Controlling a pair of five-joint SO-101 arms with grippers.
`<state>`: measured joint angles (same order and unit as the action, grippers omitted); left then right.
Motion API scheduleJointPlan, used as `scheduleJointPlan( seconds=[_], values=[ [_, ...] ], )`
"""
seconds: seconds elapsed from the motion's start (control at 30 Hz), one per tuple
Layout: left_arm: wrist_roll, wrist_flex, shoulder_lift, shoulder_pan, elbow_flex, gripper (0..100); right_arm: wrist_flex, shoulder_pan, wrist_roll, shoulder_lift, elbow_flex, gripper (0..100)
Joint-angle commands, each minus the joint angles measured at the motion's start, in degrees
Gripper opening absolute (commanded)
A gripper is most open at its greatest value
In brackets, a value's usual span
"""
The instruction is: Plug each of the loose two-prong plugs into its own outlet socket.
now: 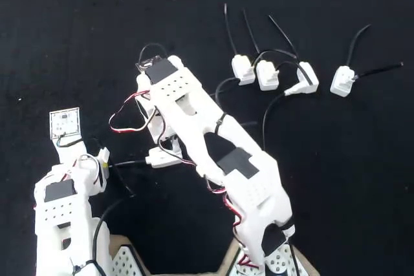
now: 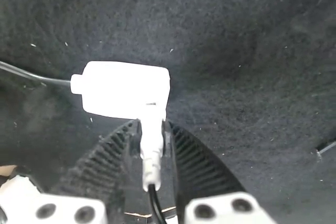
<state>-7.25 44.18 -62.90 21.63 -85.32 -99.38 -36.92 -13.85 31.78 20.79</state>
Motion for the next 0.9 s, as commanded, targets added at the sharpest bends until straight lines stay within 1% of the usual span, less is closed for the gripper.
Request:
scheduleJointPlan(
  seconds=[0.0,0.33,0.57,0.63,0.73,0.8,0.87],
  values=[
    [0.35,-0.44,-0.35,0.84,0.13,18,-1.58,0.79,-0.18,-0.22,1.45,1.1],
    [0.35,-0.44,-0.35,0.84,0.13,18,-1.58,0.97,0.35,6.90,3.30,1.1],
    [0.35,-0.44,-0.35,0.84,0.13,18,-1.41,-1.41,2.81,7.78,3.12,1.1],
    [0.35,-0.35,-0.35,0.84,0.13,18,-1.41,-1.32,2.90,7.34,3.21,1.1],
    [0.35,-0.35,-0.35,0.84,0.13,18,-1.41,-1.05,5.36,5.49,2.15,1.1],
    [0.35,-0.35,-0.35,0.84,0.04,18,-0.18,-0.62,6.42,2.86,-1.01,1.1],
    [0.35,-0.35,-0.35,0.84,0.04,18,3.87,-0.18,6.86,-1.10,-7.08,1.1]
  ],
)
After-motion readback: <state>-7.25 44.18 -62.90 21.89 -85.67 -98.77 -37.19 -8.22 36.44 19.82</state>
